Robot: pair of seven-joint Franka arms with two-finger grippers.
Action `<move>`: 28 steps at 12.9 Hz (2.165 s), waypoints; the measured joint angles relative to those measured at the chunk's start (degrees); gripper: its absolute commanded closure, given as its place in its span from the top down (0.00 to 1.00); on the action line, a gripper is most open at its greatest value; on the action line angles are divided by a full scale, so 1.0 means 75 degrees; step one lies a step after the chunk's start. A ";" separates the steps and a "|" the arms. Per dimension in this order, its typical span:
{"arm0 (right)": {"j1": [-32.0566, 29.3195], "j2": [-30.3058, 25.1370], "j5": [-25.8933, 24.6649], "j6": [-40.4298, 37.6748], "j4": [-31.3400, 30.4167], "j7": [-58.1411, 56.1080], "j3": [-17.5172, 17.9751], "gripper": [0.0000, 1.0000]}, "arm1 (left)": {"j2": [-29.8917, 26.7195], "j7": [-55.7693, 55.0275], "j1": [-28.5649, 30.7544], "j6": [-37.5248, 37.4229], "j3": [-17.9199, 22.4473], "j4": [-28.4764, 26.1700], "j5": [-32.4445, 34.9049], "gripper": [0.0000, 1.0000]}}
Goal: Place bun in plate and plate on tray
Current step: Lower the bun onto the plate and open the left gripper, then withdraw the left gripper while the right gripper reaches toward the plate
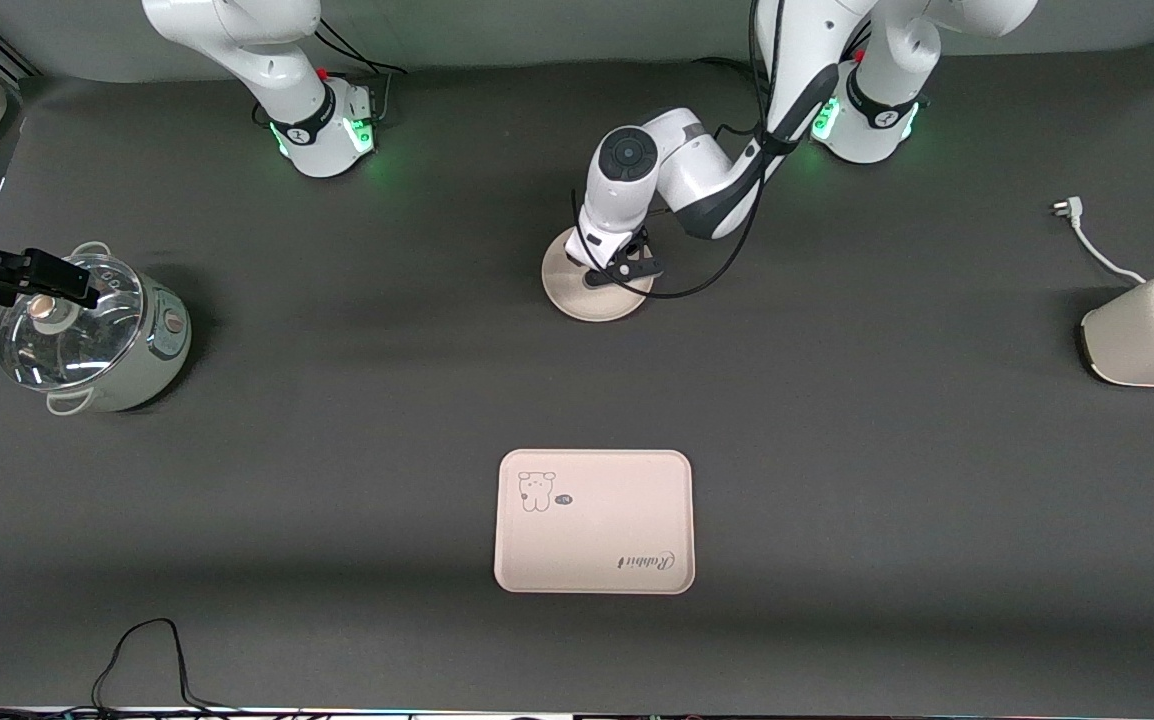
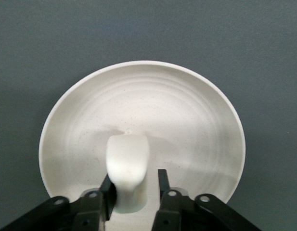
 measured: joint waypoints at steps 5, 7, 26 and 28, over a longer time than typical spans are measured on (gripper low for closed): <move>0.0000 -0.0002 0.0000 0.0000 -0.0027 0.0000 0.0000 1.00 | 0.0013 -0.0004 0.0000 -0.0006 0.0033 0.0010 0.0020 1.00; 0.0000 -0.0017 0.0000 0.0000 -0.0030 0.0000 0.0000 1.00 | 0.0013 -0.0008 0.0000 -0.0007 0.0034 0.0012 0.0023 1.00; 0.4965 -0.1392 0.0443 0.1314 -0.2170 0.4558 0.0158 1.00 | -0.1026 0.4986 0.5116 -0.6142 0.0619 0.4467 0.0223 1.00; 0.6123 -0.1052 0.0444 0.1759 -0.2246 0.5564 0.0170 1.00 | -0.1042 0.5853 0.5802 -0.6734 0.0627 0.5083 0.0210 1.00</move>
